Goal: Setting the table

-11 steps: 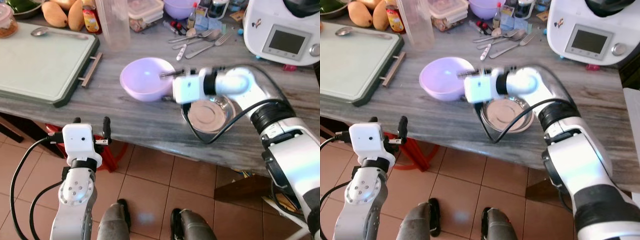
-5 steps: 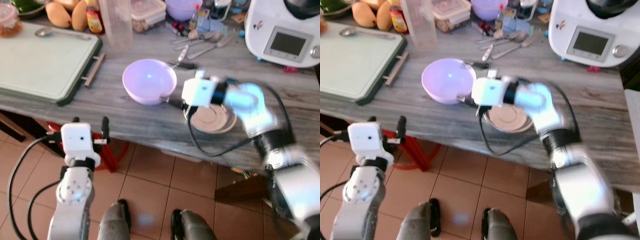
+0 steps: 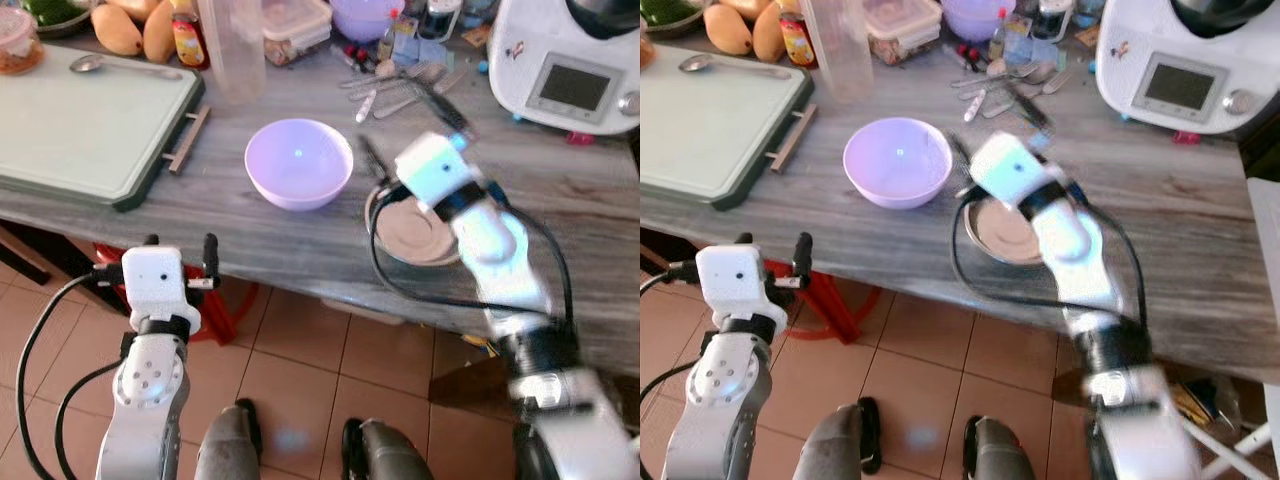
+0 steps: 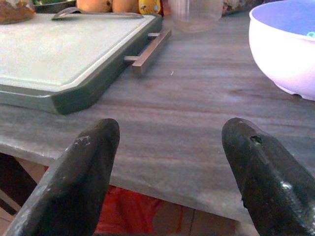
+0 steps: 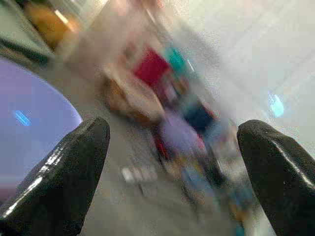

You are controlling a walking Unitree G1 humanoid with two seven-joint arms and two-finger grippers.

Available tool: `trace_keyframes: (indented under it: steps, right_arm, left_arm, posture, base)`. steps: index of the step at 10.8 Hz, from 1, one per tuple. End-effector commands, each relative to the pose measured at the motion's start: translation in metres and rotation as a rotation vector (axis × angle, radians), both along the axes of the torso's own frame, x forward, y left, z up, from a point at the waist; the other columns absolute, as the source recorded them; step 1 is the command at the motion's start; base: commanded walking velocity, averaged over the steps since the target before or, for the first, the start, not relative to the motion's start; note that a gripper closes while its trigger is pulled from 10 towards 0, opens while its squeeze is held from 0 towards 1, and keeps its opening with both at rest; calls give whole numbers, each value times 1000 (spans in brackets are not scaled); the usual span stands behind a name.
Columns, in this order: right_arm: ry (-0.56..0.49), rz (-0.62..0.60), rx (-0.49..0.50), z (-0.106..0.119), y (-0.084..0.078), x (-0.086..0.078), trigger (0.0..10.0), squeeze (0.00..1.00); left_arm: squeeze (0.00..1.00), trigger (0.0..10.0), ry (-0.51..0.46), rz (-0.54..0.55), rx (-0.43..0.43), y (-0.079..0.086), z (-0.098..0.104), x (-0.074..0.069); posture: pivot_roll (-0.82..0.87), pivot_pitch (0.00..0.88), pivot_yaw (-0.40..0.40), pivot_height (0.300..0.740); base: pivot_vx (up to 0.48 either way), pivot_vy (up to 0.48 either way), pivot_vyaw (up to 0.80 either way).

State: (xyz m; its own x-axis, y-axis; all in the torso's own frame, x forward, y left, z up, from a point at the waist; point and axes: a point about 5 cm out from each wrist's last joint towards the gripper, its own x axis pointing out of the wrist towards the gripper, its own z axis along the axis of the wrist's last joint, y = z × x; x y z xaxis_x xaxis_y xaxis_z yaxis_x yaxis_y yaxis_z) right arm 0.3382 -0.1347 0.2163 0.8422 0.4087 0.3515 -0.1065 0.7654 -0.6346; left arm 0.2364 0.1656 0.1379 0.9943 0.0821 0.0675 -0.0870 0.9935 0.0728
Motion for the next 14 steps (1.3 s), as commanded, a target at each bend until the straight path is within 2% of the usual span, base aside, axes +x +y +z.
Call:
trace_keyframes:
  steps: [1,2,4,7,9,14]
  right_arm:
    - [-2,-87,20,3,-10,0,10000,1000]
    - [89,-211,71,-5,-26,5,10000,741]
    - [218,-278,152,-18,-33,2,10000,0]
    - [412,-271,217,-29,-34,-5,10000,0]
    - [521,-230,277,-32,-27,-12,10000,0]
    - [707,-189,295,-41,-18,-27,10000,0]
  left_arm:
    - [0,10000,20,-3,3,1,-4,-1]
    - [0,10000,20,-5,5,2,-4,-1]
    - [0,10000,25,-12,7,2,-4,-2]
    - [0,10000,46,-75,17,0,-8,-4]
    - [0,10000,55,-94,29,2,-12,-6]
    - [0,10000,46,-109,10,-5,-12,-4]
  posture:
    - [39,194,-37,740]
    - [38,195,-36,740]
    - [36,201,-33,740]
    - [19,218,-34,740]
    - [5,223,-37,740]
    - [-16,221,-46,740]
  base:
    - [0,0,0]
    - [0,0,0]
    - [0,0,0]
    - [0,0,0]
    - [0,0,0]
    - [0,0,0]
